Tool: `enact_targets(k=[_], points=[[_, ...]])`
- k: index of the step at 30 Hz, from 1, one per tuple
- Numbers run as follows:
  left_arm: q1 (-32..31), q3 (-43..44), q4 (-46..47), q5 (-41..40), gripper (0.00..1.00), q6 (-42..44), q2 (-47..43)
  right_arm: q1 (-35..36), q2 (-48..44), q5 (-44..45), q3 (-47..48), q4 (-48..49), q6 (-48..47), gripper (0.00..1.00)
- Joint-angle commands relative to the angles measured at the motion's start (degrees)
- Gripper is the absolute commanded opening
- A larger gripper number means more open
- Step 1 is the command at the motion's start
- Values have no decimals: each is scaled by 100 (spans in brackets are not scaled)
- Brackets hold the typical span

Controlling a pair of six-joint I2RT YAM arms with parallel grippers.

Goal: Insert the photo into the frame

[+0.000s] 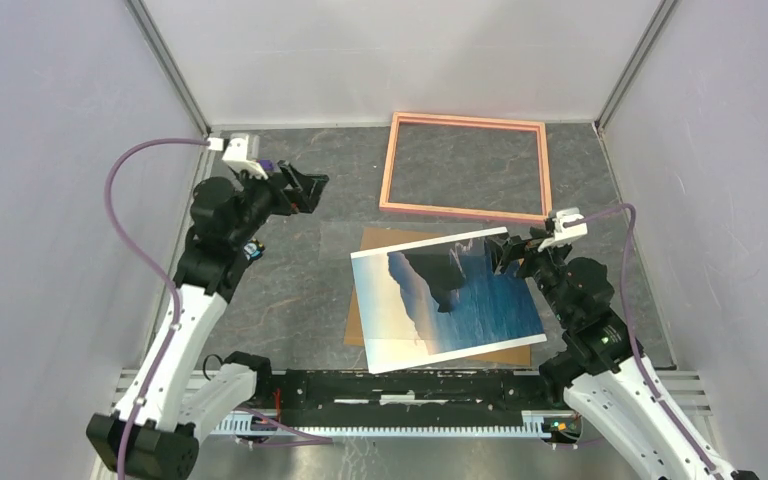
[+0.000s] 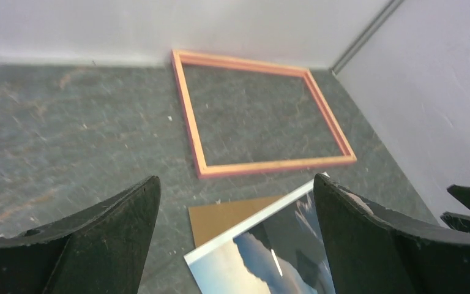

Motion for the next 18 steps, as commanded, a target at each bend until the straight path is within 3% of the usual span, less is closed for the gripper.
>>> enact_targets(k=[1, 6, 13, 18], points=[[-76, 473, -429, 308, 100, -331, 634, 10, 114, 223, -122, -68, 281, 98], [-154, 778, -927, 292, 100, -387, 1218, 14, 408, 373, -211, -245, 289, 98], [-1226, 1284, -2708, -2690, 100, -368, 1760, 12, 1179, 188, -356, -334, 324, 98], [-1249, 257, -2692, -2065, 99, -826, 1569, 14, 1575, -856, -669, 271, 443, 98]])
